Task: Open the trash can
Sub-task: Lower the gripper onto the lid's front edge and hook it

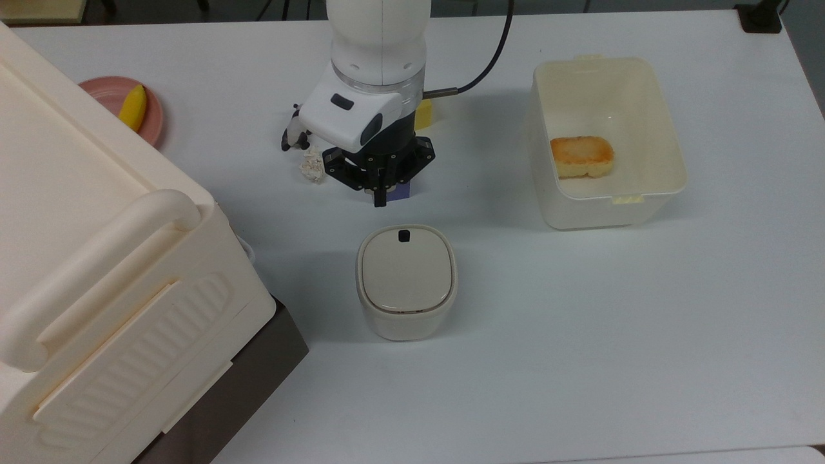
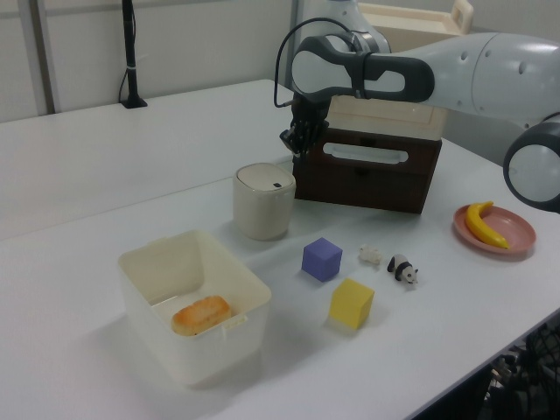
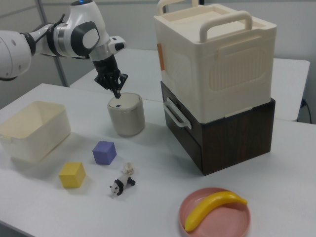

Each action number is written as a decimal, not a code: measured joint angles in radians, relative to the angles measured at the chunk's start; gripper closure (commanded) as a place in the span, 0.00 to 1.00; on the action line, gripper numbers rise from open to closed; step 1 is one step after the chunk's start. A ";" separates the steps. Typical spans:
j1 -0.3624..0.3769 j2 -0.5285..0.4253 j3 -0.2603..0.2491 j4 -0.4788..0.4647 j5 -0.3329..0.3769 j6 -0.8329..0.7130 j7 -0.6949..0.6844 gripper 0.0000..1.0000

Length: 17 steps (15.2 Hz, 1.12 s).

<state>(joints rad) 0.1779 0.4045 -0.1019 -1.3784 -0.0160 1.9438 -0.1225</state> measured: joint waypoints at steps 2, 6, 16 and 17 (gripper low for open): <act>0.001 0.002 0.005 0.002 0.000 0.000 -0.024 1.00; 0.001 0.023 0.019 0.003 0.000 0.005 -0.082 1.00; 0.001 0.106 0.032 0.036 0.000 0.066 -0.092 1.00; 0.001 0.110 0.033 0.040 0.000 0.066 -0.092 1.00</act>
<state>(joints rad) 0.1791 0.5142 -0.0687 -1.3383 -0.0161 2.0098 -0.2146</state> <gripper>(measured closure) 0.991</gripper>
